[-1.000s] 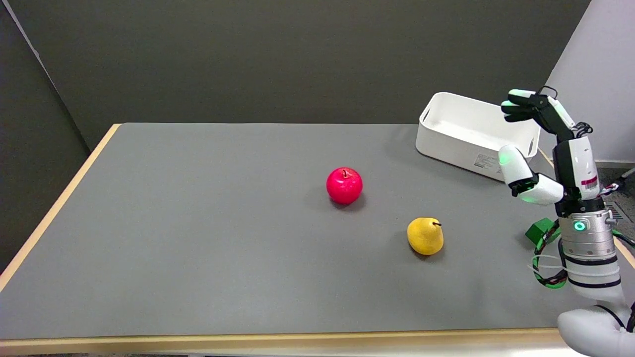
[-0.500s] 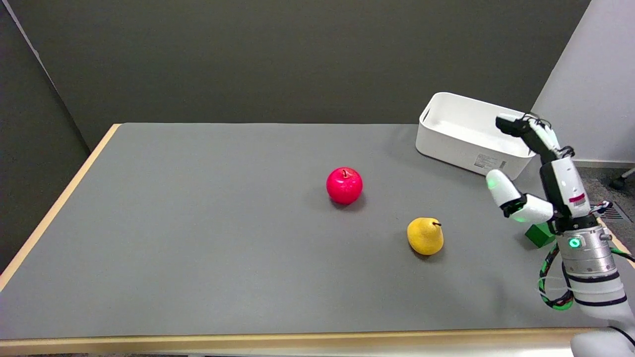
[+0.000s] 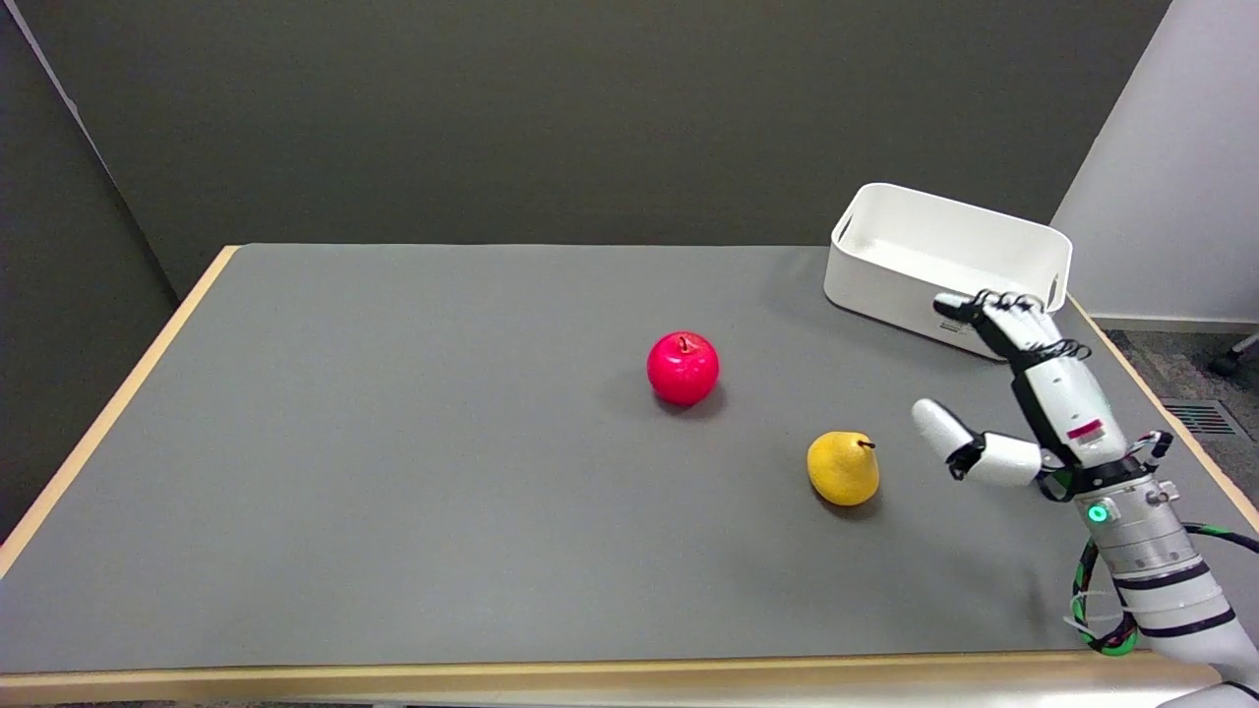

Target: Pick up the yellow pear.

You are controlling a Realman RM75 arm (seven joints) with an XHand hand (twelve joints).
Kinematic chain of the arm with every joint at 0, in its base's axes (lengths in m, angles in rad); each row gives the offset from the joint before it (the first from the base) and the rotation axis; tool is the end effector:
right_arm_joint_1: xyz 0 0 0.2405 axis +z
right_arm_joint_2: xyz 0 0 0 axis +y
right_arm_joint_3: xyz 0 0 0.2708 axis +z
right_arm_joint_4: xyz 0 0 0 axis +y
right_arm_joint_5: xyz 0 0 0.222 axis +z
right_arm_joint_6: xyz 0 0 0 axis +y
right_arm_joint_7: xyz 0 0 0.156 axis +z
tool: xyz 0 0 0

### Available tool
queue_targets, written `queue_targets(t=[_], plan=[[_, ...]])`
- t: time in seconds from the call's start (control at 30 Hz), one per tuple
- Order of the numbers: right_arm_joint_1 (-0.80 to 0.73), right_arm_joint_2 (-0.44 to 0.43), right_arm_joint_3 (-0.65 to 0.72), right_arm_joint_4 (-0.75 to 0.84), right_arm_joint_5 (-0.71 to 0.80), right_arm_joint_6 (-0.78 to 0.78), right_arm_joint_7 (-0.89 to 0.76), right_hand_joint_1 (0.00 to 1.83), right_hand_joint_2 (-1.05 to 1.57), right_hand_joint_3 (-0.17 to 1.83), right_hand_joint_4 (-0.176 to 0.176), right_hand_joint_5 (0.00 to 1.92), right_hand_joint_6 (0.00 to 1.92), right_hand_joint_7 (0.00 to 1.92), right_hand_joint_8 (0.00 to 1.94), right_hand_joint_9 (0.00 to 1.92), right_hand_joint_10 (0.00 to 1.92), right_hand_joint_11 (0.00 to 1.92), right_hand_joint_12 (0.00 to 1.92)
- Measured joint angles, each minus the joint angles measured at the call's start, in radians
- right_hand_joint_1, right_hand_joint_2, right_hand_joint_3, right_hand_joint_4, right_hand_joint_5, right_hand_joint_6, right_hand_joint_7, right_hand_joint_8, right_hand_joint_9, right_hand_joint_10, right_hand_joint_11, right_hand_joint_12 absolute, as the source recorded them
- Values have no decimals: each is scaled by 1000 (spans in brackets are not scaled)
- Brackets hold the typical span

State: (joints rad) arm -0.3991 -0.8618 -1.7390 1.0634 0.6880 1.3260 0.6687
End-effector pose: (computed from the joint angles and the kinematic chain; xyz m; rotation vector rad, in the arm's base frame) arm -0.2929 -0.1977 0.4683 1.5763 -0.0233 0.7126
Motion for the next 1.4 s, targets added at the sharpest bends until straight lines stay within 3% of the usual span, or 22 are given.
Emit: queue_targets(t=[0.37,1.4], plan=[[-8,-2,-6,-1,-27,-95,-63,414,596,814,-93,259,484,401,502,241,917,102,1320],[54,-25,-62,-23,-72,-182,-100,370,577,909,-78,257,532,421,573,299,898,146,1332]])
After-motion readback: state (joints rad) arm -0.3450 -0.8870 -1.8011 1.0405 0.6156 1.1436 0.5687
